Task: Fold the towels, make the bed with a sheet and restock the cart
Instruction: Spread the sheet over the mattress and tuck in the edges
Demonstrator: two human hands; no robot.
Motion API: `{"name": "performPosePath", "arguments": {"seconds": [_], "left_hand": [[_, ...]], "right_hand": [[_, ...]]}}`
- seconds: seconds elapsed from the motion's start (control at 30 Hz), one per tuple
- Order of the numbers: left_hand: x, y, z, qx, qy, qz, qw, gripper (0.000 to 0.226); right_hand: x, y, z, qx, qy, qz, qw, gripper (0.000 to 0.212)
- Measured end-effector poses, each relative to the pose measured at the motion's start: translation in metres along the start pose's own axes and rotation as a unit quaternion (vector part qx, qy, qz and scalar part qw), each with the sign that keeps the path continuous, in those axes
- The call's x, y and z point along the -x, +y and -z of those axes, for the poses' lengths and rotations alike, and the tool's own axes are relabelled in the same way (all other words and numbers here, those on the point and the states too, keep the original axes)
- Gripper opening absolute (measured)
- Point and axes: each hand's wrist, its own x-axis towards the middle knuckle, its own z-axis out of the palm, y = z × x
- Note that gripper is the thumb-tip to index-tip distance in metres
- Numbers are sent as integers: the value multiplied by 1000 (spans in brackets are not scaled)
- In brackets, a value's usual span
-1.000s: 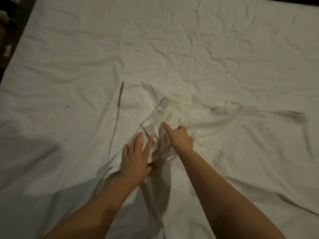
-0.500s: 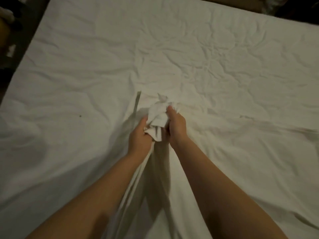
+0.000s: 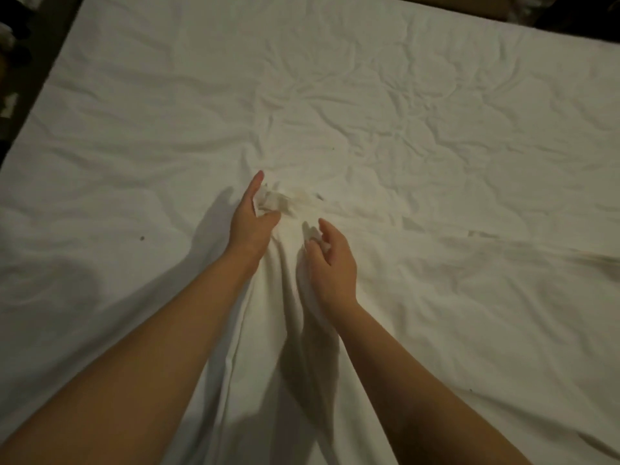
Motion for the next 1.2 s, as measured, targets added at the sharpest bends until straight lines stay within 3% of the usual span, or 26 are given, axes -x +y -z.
{"name": "performPosePath", "arguments": {"seconds": [0.07,0.2,0.33,0.4,0.67,0.8,1.0,1.2], "left_hand": [[0,8,-3,15,4,-57,998,64],[-14,0,4,12,43,-45,998,53],[-16,-28,11,-152,21,41,987,47],[-5,-29,8,-160,33,67,984,54],[92,-61,35,-276,43,133,951,52],[145,-80,52,-266,21,162,950,49],[192,-97,66,-361,46,155,918,40],[200,-93,58,-420,54,136,896,53]], "right_hand": [[1,-3,6,27,55,63,996,44],[-2,5,6,150,94,135,975,60],[5,36,14,325,-49,57,943,54],[14,50,21,363,-81,48,927,52],[50,62,36,379,-71,40,922,57],[70,62,29,382,-89,32,919,55],[111,67,19,409,-132,37,902,56],[145,79,36,424,-152,45,892,58]]}}
